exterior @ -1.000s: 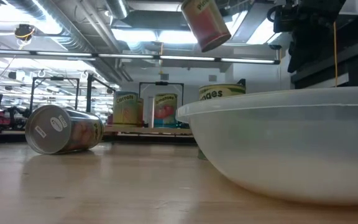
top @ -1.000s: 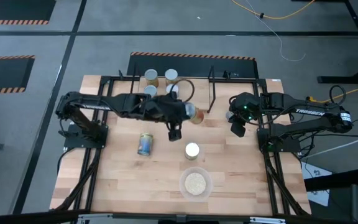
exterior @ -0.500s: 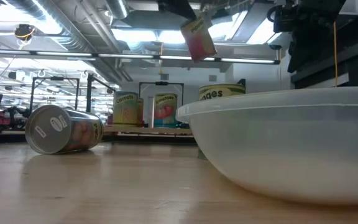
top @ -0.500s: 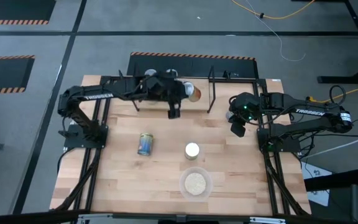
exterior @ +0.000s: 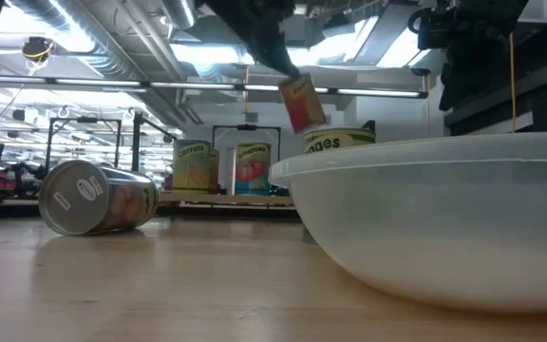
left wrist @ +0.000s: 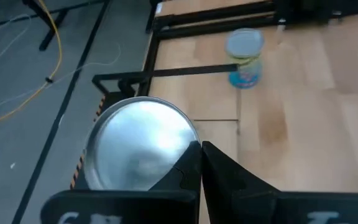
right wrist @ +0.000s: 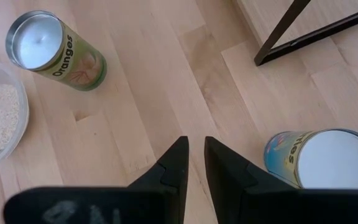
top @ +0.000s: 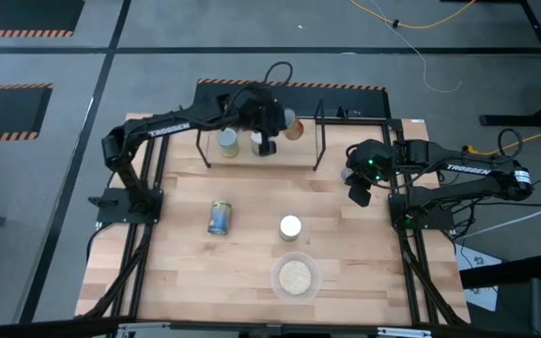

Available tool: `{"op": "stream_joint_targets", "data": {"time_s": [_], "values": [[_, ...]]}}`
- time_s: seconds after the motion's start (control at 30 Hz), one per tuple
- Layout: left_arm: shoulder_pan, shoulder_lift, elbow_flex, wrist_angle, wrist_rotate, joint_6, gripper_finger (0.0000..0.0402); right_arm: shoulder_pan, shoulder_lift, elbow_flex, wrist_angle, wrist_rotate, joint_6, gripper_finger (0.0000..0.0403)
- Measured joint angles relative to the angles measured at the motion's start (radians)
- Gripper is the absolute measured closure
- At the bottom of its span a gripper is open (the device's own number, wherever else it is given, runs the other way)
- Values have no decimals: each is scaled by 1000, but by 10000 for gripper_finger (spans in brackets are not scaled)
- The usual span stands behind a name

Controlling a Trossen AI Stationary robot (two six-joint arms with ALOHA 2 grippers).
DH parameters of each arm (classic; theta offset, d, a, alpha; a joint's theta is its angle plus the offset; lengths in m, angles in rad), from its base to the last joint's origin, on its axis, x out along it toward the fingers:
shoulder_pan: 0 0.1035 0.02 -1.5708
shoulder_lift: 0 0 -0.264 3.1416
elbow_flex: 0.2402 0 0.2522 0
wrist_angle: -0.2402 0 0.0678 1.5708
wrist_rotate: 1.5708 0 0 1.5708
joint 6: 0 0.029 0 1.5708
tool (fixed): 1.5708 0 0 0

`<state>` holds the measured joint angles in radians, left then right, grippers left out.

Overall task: Pick and place cans onto a shelf
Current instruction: Put the canned pineapple on the shelf

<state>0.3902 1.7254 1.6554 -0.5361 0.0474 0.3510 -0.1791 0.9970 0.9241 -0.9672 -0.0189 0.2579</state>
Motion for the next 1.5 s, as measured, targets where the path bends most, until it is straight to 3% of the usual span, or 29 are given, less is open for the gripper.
{"op": "stream_joint_targets", "data": {"time_s": [0.43,1.5], "values": [[81,144,0,9,49,3,401,0,0,0,8,0,-1,345],[122,217,-1,21,71,34,401,0,0,0,33,0,-4,345]]}}
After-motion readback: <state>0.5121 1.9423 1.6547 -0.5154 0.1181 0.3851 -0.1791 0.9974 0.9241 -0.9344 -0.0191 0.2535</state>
